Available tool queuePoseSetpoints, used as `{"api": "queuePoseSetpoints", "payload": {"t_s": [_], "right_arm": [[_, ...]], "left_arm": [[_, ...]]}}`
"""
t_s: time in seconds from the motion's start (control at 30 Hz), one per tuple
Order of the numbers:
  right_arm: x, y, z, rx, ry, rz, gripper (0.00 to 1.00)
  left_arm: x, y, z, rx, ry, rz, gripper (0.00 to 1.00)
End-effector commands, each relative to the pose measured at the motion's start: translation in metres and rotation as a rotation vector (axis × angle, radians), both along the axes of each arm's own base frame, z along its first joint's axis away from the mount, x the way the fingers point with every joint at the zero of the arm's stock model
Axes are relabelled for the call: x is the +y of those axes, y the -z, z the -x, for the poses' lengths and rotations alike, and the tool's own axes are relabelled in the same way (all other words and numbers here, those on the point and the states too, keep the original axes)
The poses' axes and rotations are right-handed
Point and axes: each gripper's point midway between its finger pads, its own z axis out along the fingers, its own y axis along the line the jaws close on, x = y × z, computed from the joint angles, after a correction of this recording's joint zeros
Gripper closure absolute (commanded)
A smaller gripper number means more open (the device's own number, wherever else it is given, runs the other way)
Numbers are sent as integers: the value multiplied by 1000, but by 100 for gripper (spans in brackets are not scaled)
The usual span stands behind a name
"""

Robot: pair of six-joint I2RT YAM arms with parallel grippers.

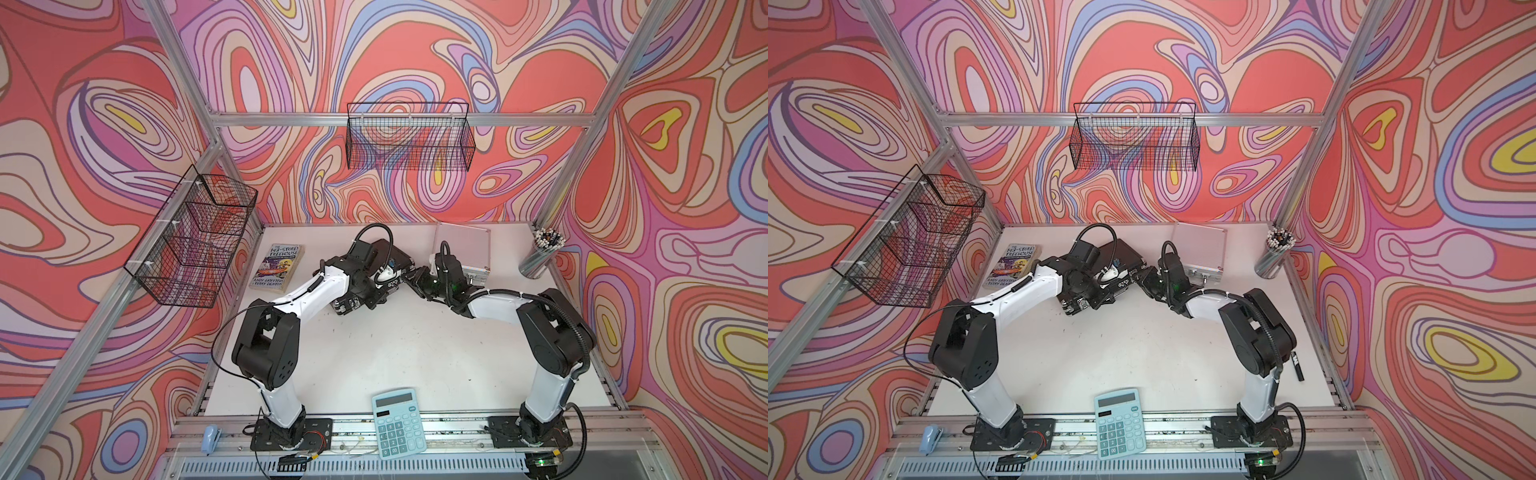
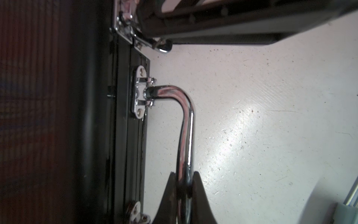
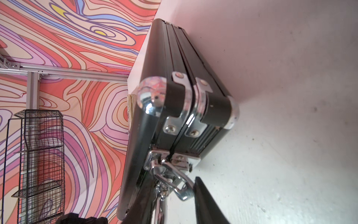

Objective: Open the poker set cases
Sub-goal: Open the fastener on the poker set case.

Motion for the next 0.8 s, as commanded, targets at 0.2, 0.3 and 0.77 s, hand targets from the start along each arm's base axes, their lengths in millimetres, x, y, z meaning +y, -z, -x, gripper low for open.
{"api": "queuePoseSetpoints", "payload": {"t_s": [0.2, 0.3, 0.77], "right_arm": [[1, -60, -11, -148, 26, -58, 65], [0, -60, -11, -149, 29, -49, 65], [2, -52, -21, -140, 24, -60, 65]], "left_arm": [[-28, -21, 12, -29, 111, 77, 100], [-29, -22, 12, -31, 114, 78, 100], [-29, -22, 13, -33, 119, 77, 100]]}}
